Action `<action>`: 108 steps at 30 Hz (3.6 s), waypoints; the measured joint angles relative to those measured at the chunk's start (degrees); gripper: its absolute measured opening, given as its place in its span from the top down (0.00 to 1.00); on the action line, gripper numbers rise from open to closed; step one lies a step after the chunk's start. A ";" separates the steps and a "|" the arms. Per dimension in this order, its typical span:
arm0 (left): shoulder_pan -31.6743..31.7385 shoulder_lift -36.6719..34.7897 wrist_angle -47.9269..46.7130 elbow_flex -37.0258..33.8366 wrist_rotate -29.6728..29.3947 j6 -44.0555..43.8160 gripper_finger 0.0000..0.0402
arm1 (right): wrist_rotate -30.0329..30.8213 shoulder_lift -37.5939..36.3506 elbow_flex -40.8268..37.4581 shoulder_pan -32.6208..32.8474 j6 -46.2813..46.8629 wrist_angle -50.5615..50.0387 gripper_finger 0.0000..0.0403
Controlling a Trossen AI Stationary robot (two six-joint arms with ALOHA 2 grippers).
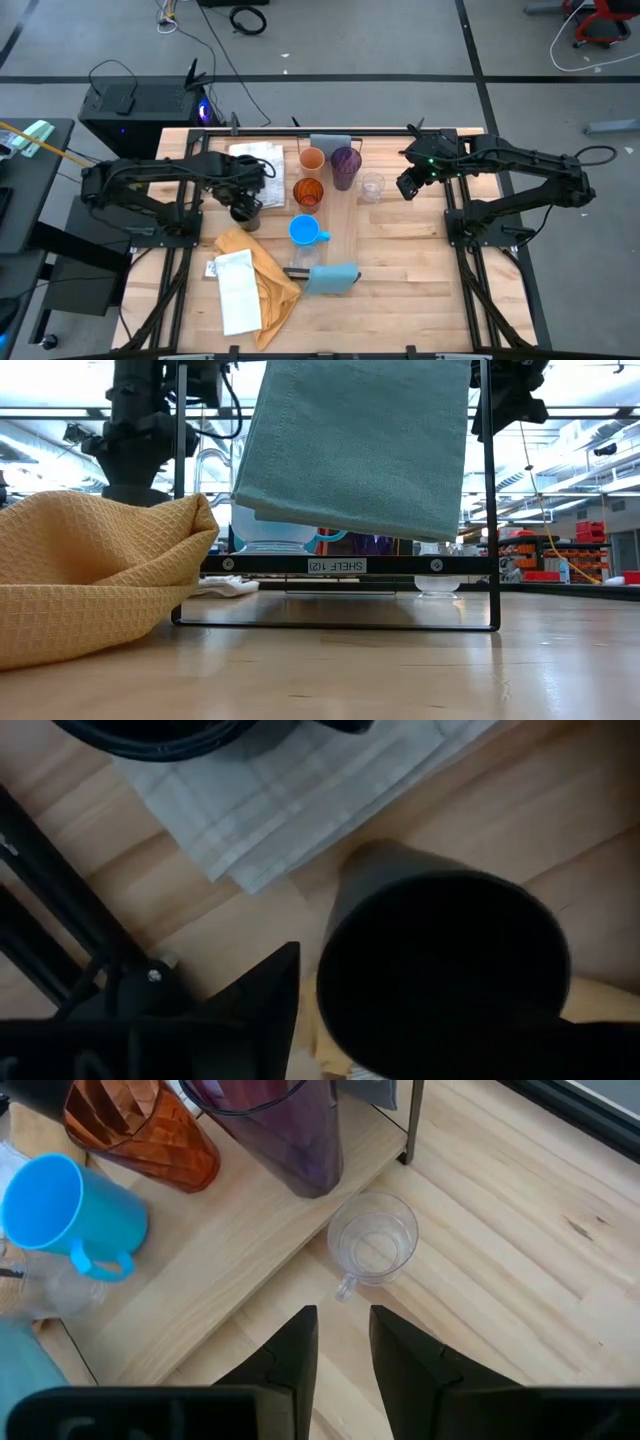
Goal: Stack small to large cups/mugs on shelf
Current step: Put the black cup on the shelf
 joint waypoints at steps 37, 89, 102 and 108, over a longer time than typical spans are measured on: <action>1.07 5.89 -17.62 28.14 1.55 18.78 0.98 | 2.63 0.00 0.00 0.00 0.14 -0.02 0.75; -4.13 42.89 -8.36 71.93 0.88 20.54 0.98 | 8.48 -13.49 0.00 0.00 10.23 -6.84 0.75; -4.13 44.01 -3.14 71.90 1.60 26.36 0.98 | 8.48 -10.14 0.00 0.00 11.08 -6.64 0.75; -4.54 46.69 -1.69 71.90 4.64 26.53 0.98 | 8.50 -10.30 0.00 0.00 8.38 -6.67 0.75</action>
